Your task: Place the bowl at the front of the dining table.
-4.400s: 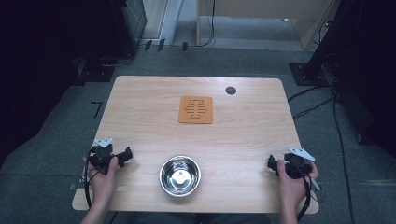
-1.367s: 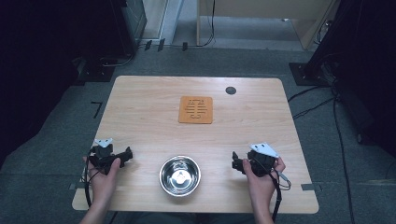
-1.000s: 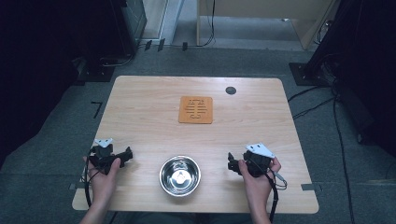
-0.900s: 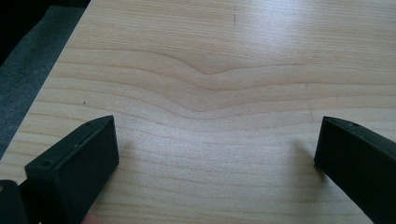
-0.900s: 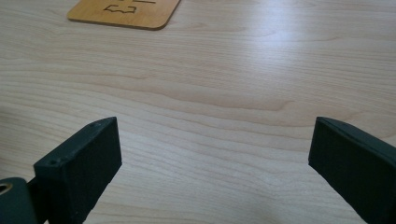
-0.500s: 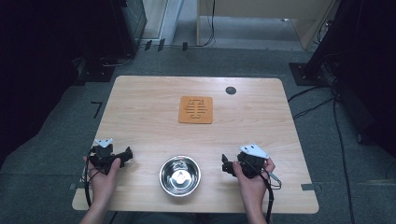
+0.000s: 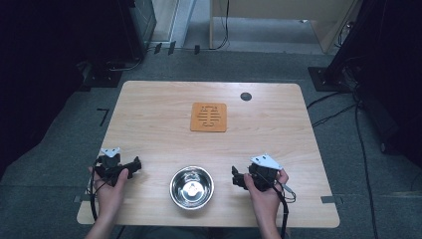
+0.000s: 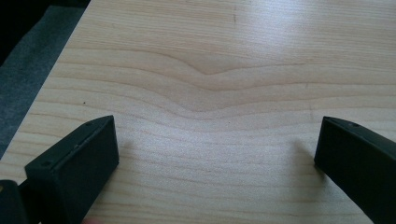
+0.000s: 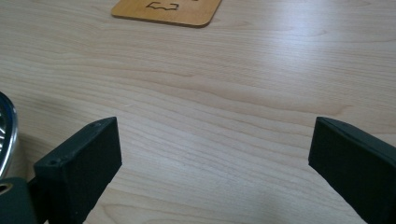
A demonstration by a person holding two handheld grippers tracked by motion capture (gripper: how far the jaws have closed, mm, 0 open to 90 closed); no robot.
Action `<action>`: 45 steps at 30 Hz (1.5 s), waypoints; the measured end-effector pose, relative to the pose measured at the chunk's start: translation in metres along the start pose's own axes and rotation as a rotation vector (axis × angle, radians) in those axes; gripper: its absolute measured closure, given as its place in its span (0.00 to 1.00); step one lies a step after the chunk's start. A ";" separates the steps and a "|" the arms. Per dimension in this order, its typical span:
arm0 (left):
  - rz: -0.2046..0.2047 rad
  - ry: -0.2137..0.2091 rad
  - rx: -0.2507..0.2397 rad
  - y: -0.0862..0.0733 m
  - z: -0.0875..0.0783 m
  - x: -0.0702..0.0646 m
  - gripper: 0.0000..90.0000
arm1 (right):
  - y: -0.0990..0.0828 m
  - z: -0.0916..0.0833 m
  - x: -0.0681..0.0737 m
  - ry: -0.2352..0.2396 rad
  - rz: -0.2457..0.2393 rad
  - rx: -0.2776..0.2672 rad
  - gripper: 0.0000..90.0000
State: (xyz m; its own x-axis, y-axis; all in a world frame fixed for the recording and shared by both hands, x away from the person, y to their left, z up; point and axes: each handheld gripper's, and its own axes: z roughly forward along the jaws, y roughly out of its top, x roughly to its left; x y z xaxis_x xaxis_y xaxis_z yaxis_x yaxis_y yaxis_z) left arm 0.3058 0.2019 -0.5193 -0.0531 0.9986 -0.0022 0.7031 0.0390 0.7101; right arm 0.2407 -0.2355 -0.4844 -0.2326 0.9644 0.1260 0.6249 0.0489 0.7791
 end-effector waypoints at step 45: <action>0.006 -0.006 -0.001 0.000 0.000 0.000 0.00 | -0.004 0.006 0.035 0.168 0.015 -0.014 0.06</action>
State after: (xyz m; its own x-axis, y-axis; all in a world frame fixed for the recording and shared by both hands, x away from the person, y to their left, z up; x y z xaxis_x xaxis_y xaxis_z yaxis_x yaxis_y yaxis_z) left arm 0.3059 0.2014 -0.5194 -0.0447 0.9990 -0.0019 0.7028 0.0327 0.7106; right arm 0.2344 -0.2000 -0.4861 -0.3452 0.9079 0.2376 0.6191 0.0300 0.7847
